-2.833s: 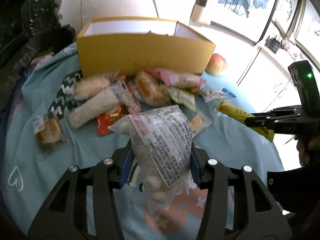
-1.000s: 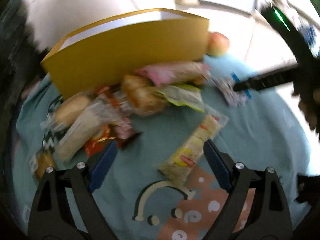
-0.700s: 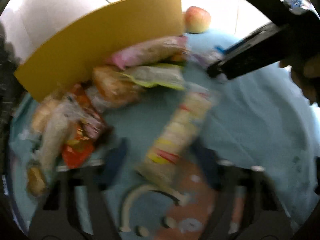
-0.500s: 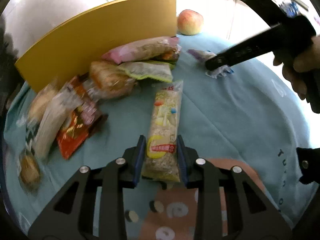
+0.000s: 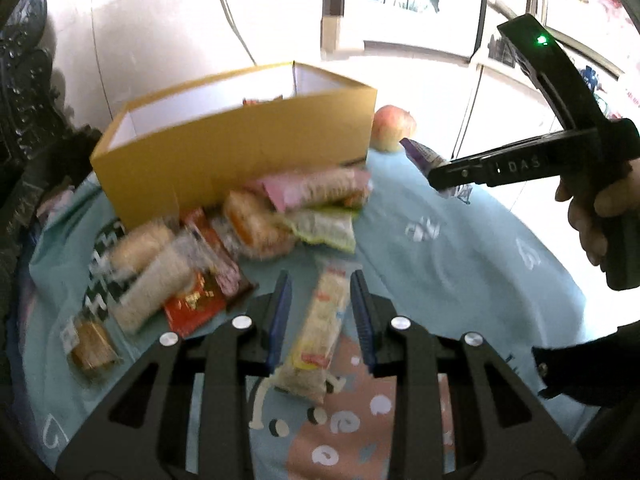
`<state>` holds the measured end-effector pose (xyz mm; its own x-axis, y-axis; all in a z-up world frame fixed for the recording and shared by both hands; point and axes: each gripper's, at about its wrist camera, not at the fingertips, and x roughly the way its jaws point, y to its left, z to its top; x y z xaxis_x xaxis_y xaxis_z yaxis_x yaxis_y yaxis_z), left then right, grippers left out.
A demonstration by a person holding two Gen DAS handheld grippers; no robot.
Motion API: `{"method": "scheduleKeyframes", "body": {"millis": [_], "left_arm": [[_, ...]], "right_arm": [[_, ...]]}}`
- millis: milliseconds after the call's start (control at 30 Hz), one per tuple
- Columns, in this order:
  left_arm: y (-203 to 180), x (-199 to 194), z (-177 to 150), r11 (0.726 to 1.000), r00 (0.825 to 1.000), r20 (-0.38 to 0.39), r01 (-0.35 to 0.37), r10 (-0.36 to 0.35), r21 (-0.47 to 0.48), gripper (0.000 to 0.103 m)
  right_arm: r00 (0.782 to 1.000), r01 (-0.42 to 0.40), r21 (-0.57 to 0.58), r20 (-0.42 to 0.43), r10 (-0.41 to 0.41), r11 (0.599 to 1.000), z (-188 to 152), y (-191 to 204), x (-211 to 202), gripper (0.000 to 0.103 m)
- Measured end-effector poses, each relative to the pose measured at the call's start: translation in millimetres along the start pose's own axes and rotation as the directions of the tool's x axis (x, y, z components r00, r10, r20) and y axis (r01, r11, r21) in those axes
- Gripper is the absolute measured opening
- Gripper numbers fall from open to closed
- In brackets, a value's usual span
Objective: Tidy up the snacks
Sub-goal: 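Carry both packets over the yellow box and open both tools to drop them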
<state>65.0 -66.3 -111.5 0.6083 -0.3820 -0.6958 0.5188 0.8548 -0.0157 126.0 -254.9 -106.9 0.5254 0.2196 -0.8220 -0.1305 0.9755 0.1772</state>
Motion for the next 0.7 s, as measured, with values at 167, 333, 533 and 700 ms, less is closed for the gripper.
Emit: {"method": "scheduleKeyframes", "body": {"millis": [167, 333, 533, 700], "left_arm": [[3.3, 32.6, -0.4, 1.000, 0.992, -0.126, -0.020, 0.020, -0.004, 0.030], [-2.9, 69.6, -15.5, 0.999, 0.979, -0.199, -0.027, 0.033, 0.035, 0.065], [-7.0, 76.6, -13.0, 0.999, 0.971, -0.241, 0.014, -0.004, 0.040, 0.027], [-2.7, 35.5, 9.1, 1.000, 0.993, -0.118, 0.027, -0.027, -0.002, 0.027]], "right_arm": [[1.000, -0.004, 0.004, 0.022, 0.004, 1.000, 4.6, 5.9, -16.5, 0.034], [1.000, -0.006, 0.008, -0.007, 0.006, 1.000, -2.8, 7.6, -10.9, 0.034], [1.000, -0.006, -0.001, -0.016, 0.006, 1.000, -7.3, 9.7, -9.2, 0.034], [1.000, -0.015, -0.009, 0.015, 0.015, 1.000, -2.0, 10.3, -21.2, 0.034]]}}
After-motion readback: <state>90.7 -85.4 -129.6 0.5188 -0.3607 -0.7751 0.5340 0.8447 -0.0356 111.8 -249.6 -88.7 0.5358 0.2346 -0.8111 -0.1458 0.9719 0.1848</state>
